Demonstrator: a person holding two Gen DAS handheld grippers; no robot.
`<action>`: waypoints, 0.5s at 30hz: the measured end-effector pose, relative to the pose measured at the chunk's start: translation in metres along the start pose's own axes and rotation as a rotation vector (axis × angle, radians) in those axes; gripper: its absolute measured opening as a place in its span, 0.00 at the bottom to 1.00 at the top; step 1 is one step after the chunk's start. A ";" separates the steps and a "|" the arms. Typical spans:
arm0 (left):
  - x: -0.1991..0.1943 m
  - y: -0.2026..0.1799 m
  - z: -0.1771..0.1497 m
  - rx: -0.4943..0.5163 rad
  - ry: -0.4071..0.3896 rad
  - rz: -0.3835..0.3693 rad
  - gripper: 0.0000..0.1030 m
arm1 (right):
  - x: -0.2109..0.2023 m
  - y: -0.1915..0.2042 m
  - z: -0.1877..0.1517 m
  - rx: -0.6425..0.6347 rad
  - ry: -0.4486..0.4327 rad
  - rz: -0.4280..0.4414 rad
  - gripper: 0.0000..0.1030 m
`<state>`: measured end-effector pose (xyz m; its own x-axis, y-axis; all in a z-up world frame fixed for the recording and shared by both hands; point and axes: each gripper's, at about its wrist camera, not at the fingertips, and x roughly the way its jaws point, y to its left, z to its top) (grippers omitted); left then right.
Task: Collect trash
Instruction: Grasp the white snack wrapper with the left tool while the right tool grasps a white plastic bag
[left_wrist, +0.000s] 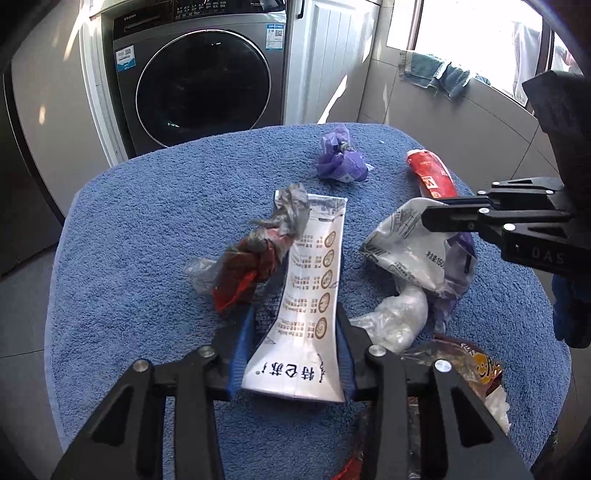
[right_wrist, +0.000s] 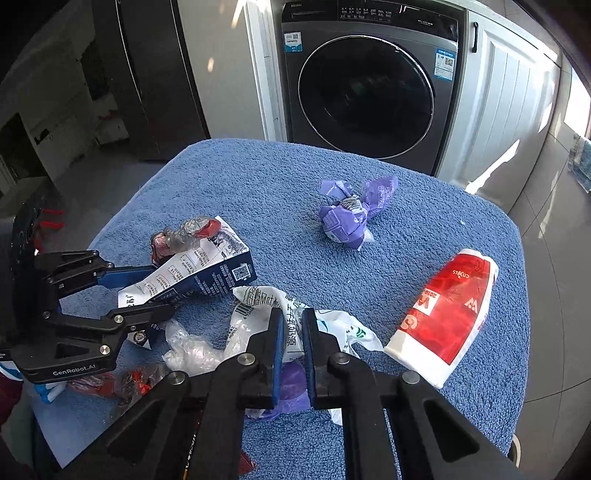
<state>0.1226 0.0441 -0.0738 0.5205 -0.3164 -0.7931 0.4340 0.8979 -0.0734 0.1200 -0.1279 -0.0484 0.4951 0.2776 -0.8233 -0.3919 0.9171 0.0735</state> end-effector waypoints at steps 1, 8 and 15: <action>-0.004 0.000 0.000 -0.006 -0.009 -0.002 0.37 | -0.005 -0.001 -0.001 0.004 -0.016 -0.003 0.08; -0.042 0.006 0.007 -0.076 -0.081 -0.047 0.36 | -0.050 -0.008 0.003 0.048 -0.145 0.008 0.06; -0.074 -0.011 0.014 -0.077 -0.124 -0.088 0.36 | -0.086 -0.021 -0.007 0.094 -0.227 -0.006 0.06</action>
<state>0.0894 0.0532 -0.0061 0.5714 -0.4260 -0.7014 0.4270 0.8842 -0.1893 0.0806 -0.1725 0.0170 0.6631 0.3199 -0.6768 -0.3200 0.9385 0.1300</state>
